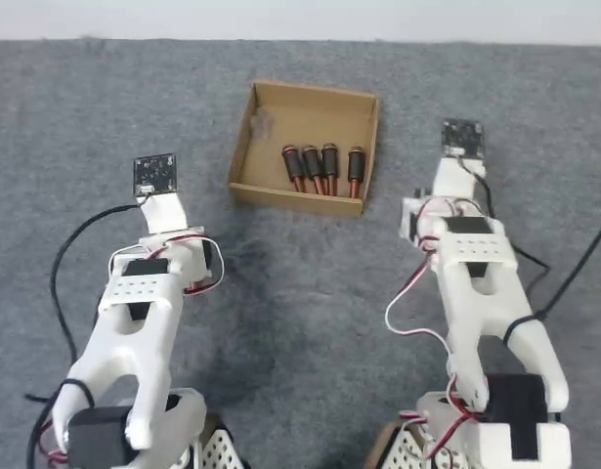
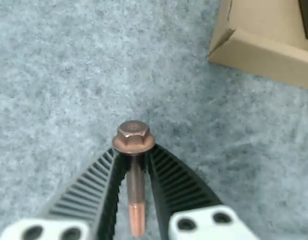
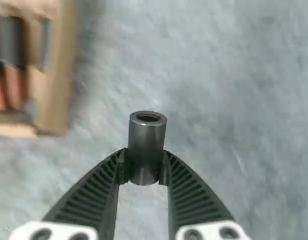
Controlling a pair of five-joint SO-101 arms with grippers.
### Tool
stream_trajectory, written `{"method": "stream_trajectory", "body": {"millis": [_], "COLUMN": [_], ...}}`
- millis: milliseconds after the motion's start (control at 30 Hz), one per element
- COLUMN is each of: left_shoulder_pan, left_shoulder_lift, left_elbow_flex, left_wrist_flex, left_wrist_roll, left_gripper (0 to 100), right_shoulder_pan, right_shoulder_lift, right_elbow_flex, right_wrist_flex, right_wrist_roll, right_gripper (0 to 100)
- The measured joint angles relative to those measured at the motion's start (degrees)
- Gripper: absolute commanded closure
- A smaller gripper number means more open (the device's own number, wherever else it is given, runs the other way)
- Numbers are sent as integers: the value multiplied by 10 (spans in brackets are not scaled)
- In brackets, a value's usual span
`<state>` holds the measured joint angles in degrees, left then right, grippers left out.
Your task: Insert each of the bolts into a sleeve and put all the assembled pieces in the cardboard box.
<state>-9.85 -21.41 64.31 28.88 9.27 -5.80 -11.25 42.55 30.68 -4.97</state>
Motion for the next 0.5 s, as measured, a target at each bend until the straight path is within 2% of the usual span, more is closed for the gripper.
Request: {"method": "stream_trajectory", "body": {"millis": [233, 500], "left_shoulder_pan": [0, 0], "left_shoulder_lift": [0, 0], "left_elbow_flex": [0, 0], "left_wrist_flex": [0, 0], "left_wrist_roll": [0, 0], "left_gripper": [989, 989], "right_shoulder_pan": [-38, -63], "right_shoulder_lift": [20, 160], "right_elbow_flex": [-1, 0], "right_wrist_flex": [-153, -342], "right_wrist_roll": [0, 0], "right_gripper": [989, 991]}}
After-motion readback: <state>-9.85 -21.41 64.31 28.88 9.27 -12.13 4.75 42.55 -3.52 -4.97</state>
